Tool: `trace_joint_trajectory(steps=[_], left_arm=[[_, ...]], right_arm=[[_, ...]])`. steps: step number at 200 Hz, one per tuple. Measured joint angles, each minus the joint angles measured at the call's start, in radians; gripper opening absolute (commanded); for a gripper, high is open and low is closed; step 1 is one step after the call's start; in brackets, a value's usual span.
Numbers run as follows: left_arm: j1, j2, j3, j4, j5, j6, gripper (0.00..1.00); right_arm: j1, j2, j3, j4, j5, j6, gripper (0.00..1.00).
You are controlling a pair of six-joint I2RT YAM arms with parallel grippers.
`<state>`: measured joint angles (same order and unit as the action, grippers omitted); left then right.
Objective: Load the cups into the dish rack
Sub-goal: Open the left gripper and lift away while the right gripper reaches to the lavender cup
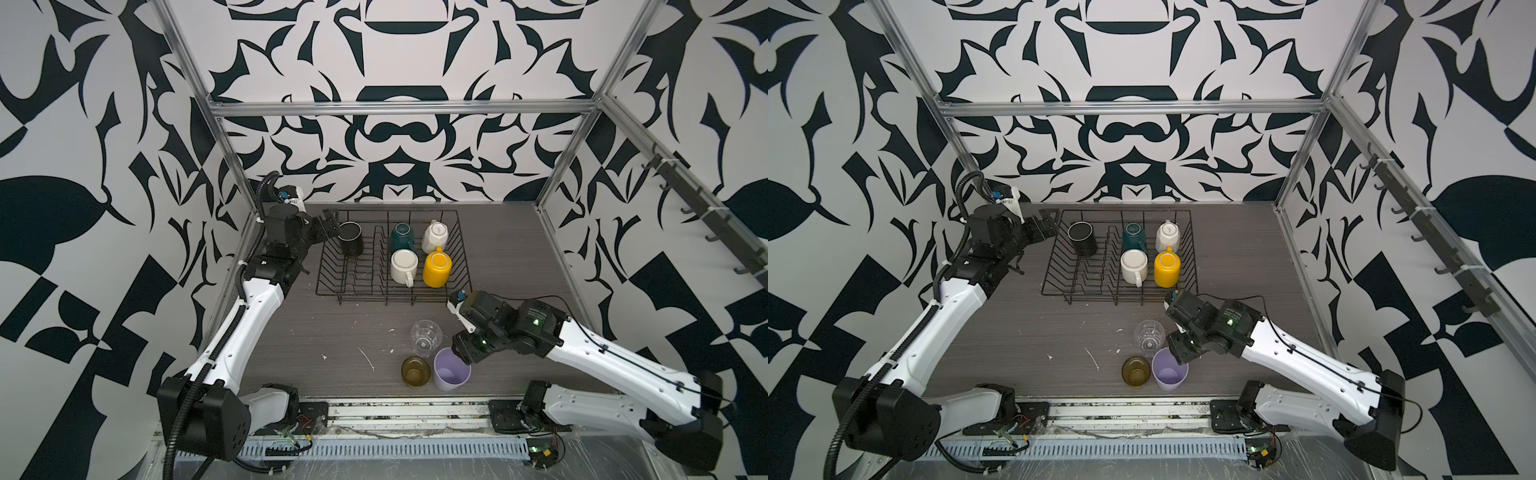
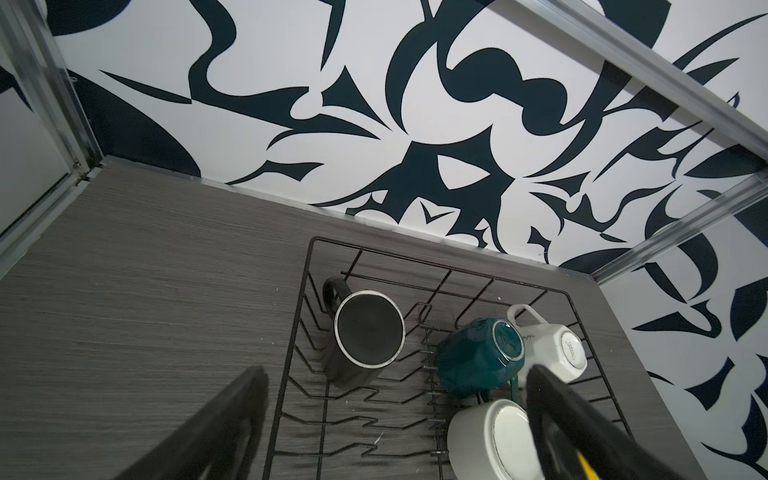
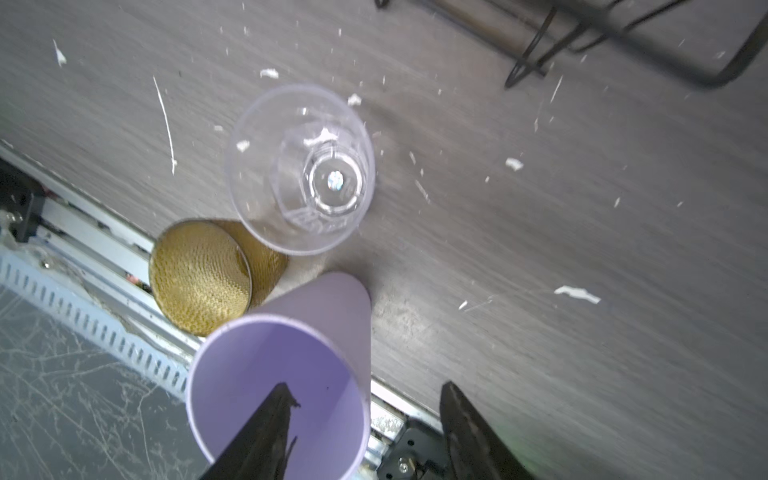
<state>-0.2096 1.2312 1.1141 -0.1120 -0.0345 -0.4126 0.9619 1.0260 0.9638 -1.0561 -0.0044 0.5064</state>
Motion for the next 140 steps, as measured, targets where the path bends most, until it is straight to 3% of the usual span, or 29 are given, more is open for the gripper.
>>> trace_joint_trajectory(steps=[84,140], left_arm=[[0.001,-0.012,-0.017,0.026,0.001,-0.010,0.99],[0.005,-0.020,-0.024,0.034,0.000,-0.011,0.99]], right_arm=[[0.044,0.034,-0.097,0.040,0.021,0.071,0.30],[0.048,0.072,-0.098,0.048,0.072,0.092,0.02]])
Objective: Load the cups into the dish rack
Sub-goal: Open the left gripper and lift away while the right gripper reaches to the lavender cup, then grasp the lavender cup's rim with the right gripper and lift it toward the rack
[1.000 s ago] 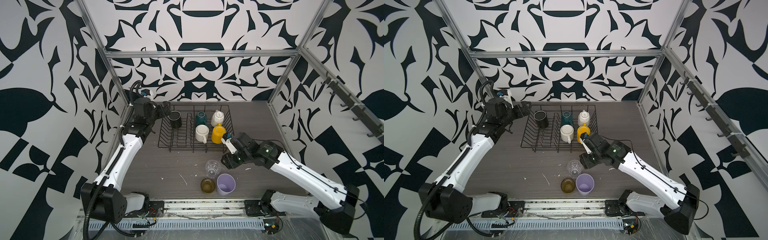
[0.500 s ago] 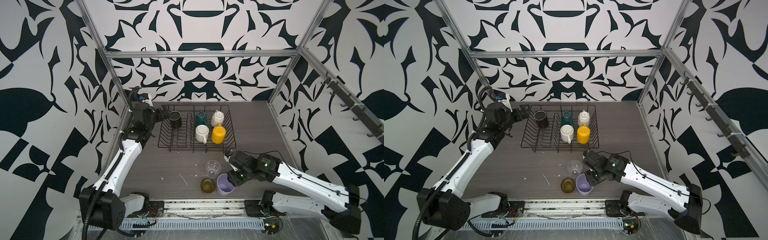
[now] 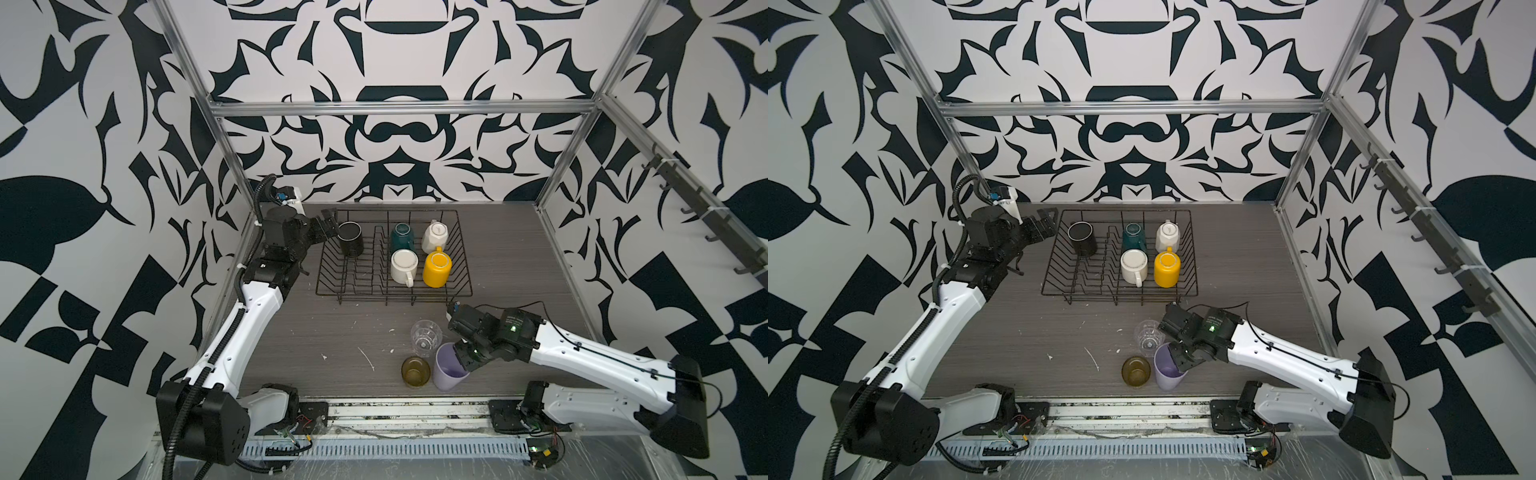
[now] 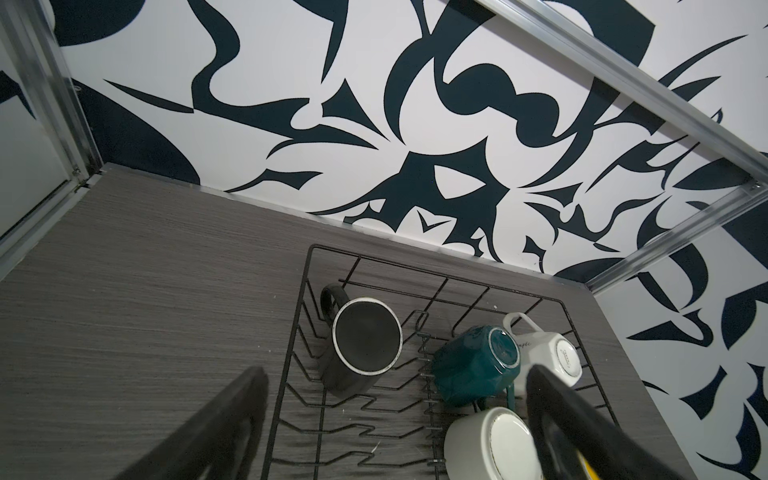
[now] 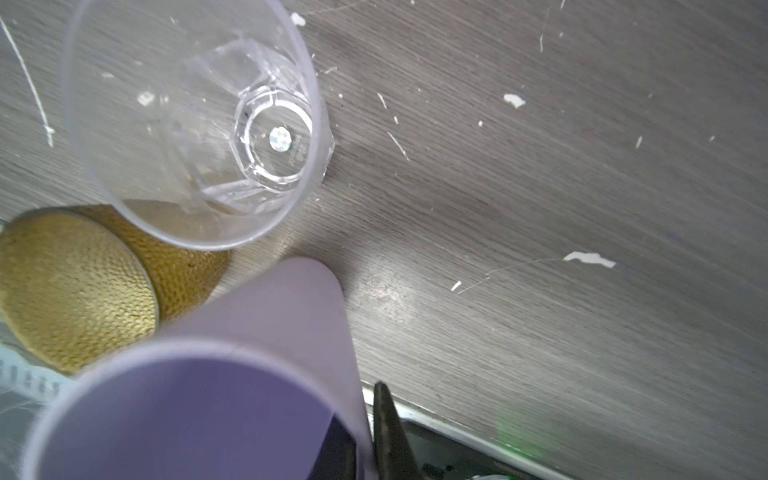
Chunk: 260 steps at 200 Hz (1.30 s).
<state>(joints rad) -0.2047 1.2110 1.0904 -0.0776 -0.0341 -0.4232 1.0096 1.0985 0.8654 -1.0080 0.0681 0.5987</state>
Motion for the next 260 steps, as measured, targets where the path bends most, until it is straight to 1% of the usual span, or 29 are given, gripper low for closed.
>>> trace_joint_trajectory(steps=[5,21,55,83,108,142,170,184,200,226,242,260], left_arm=[[0.001,0.000,-0.002,0.003,0.000,-0.001,0.99],[0.003,-0.005,-0.017,0.020,0.000,-0.006,0.99],[0.004,-0.013,-0.061,0.046,0.000,-0.023,0.99],[0.010,-0.020,-0.087,0.075,0.008,-0.029,0.99],[0.014,-0.038,-0.112,0.110,0.028,-0.033,0.99],[0.019,-0.069,-0.171,0.206,0.106,-0.032,0.99],[0.021,-0.092,-0.256,0.341,0.221,-0.034,0.99],[0.021,-0.096,-0.295,0.415,0.287,-0.039,0.99],[0.021,-0.096,-0.319,0.479,0.367,-0.045,0.99],[0.021,-0.098,-0.338,0.589,0.492,-0.049,0.99],[0.021,-0.105,-0.371,0.676,0.561,-0.051,1.00],[0.021,-0.109,-0.404,0.744,0.630,-0.058,0.99]], right_arm=[[0.000,0.000,0.001,-0.002,0.006,0.000,0.00],[0.003,0.000,0.005,-0.018,0.026,0.006,0.00],[0.003,-0.007,0.032,-0.108,0.120,0.041,0.00],[0.003,-0.058,0.072,-0.176,0.196,0.084,0.00],[0.002,-0.106,0.135,-0.200,0.271,0.108,0.00],[-0.009,-0.161,0.250,-0.163,0.371,0.097,0.00],[-0.057,-0.221,0.283,-0.041,0.389,0.031,0.00],[-0.109,-0.230,0.283,0.039,0.367,-0.016,0.00],[-0.199,-0.224,0.282,0.145,0.303,-0.066,0.00],[-0.372,-0.168,0.275,0.326,0.101,-0.113,0.00],[-0.447,-0.108,0.274,0.422,-0.028,-0.121,0.00],[-0.507,-0.047,0.272,0.520,-0.166,-0.123,0.00]])
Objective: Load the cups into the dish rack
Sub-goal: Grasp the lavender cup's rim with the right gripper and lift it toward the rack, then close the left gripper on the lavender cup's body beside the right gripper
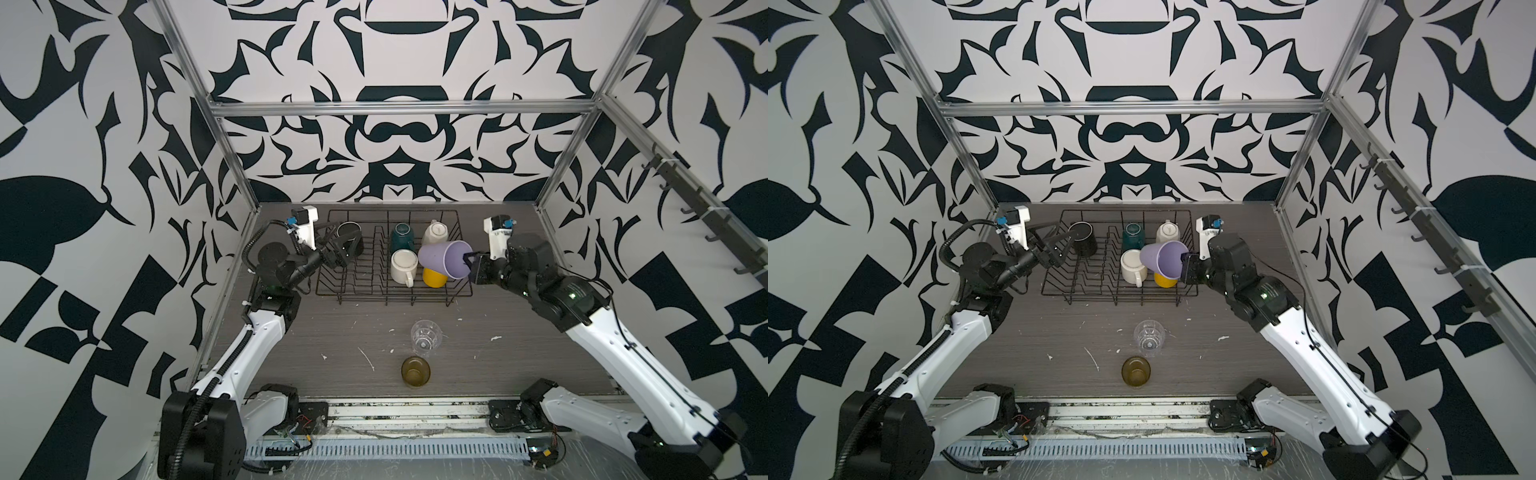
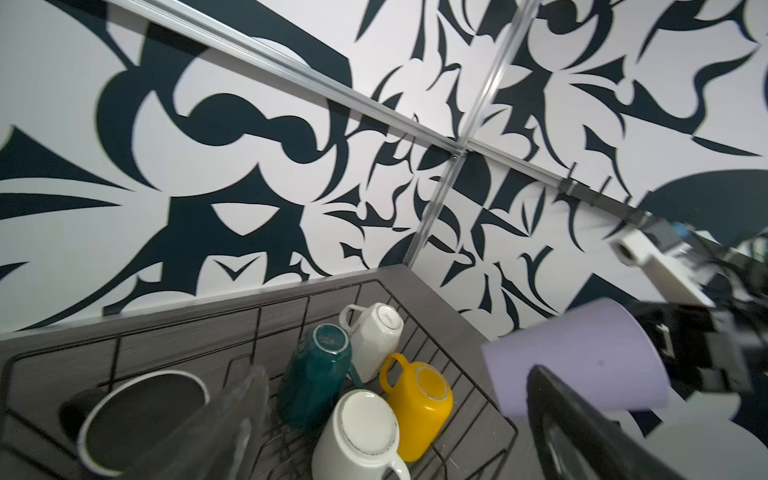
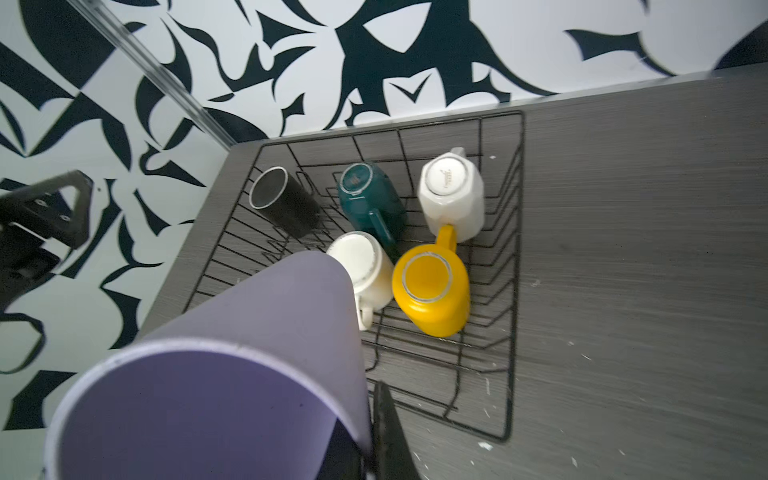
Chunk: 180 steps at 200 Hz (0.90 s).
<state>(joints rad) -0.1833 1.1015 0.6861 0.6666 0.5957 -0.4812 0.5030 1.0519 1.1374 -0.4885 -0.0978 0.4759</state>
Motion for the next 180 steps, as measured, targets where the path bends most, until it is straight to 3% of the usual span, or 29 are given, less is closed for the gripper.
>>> trace_joint_trajectory(steps=[52,93,139,180], left_arm=[[-0.010,0.005,-0.028,0.167,0.176,-0.001,0.99],[-0.029,0.039,-0.132,0.393,0.270,0.006,1.00],[-0.029,0.091,-0.141,0.554,0.322,-0.005,0.99],[-0.029,0.113,-0.141,0.671,0.353,-0.042,1.00]], right_arm=[[-0.119,0.129,-0.014,0.303,-0.375,0.081,0.00],[-0.142,0.224,-0.014,0.491,-0.602,0.156,0.00],[-0.141,0.269,-0.014,0.630,-0.780,0.224,0.00],[-0.128,0.269,-0.014,0.719,-0.854,0.263,0.00]])
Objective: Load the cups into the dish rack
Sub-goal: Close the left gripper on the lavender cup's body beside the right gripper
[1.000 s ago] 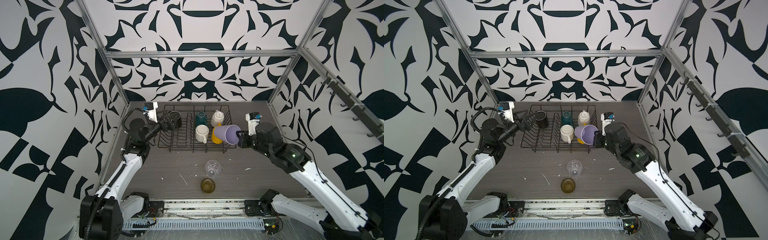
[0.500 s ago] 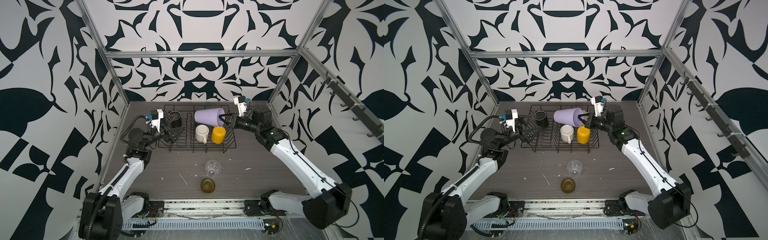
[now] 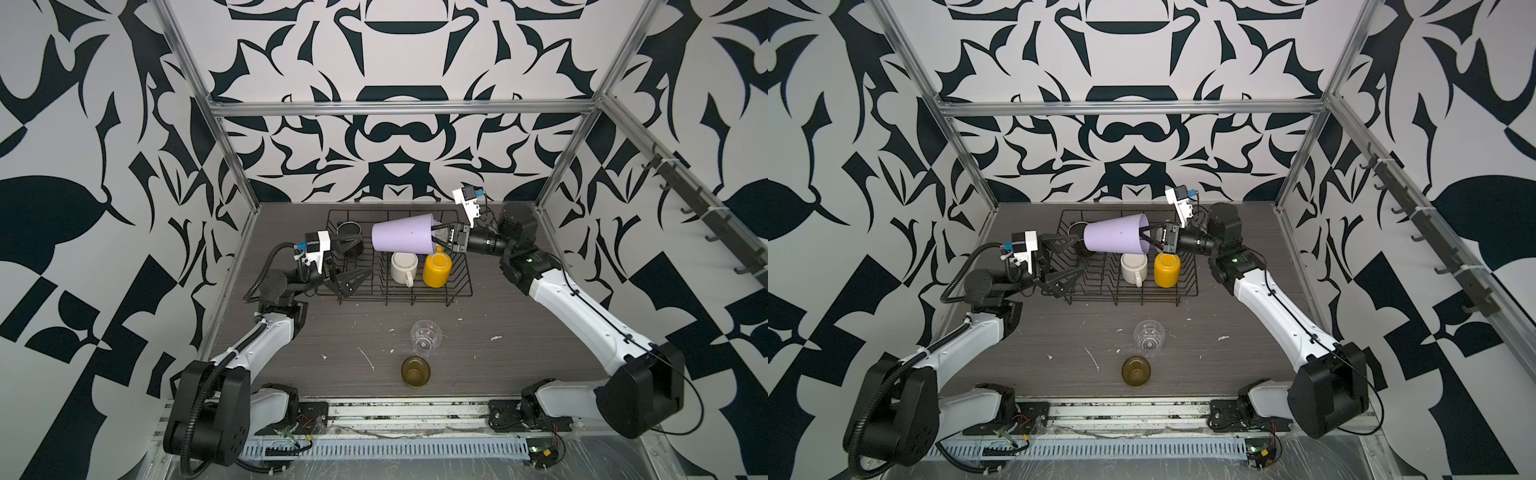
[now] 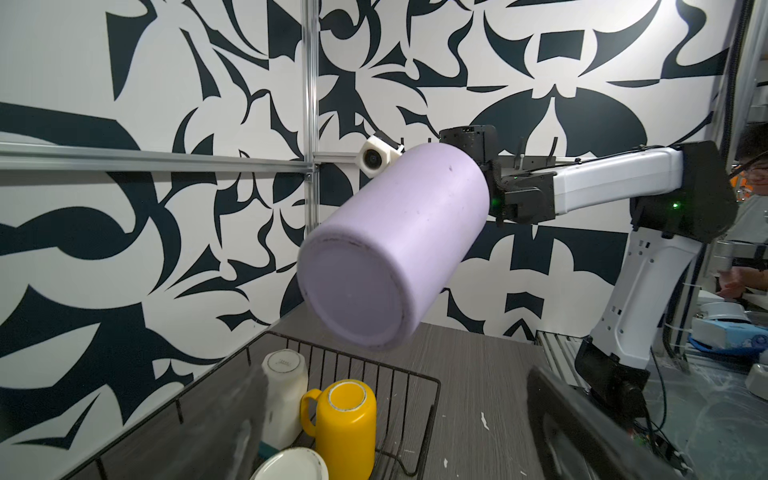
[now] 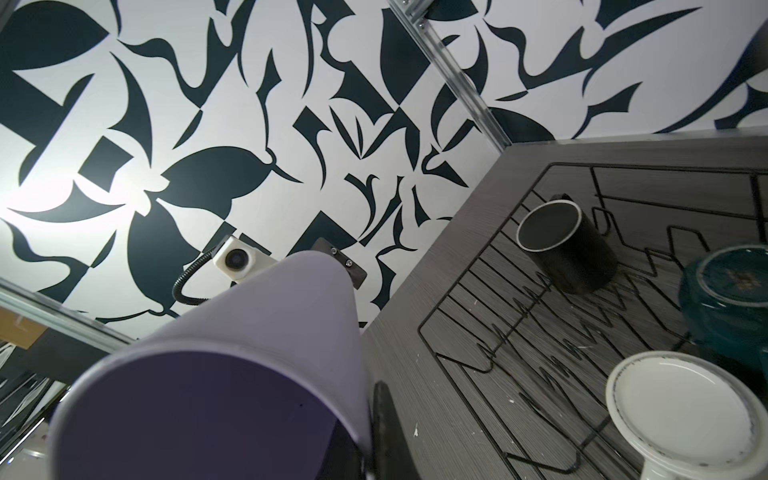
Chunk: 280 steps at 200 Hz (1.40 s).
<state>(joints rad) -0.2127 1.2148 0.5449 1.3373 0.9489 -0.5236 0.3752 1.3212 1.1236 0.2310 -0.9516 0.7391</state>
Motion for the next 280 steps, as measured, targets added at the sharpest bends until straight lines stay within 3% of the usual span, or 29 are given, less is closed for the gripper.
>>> trace_joint_trajectory(steps=[112,280], left_arm=[[-0.008,0.001,0.000,0.043,0.043,-0.026,1.00],[-0.017,-0.004,0.000,0.051,0.070,-0.037,0.99]], right_arm=[[0.104,0.103,0.010,0.074,-0.075,0.024,0.00],[0.148,0.242,0.085,0.159,-0.151,0.113,0.00]])
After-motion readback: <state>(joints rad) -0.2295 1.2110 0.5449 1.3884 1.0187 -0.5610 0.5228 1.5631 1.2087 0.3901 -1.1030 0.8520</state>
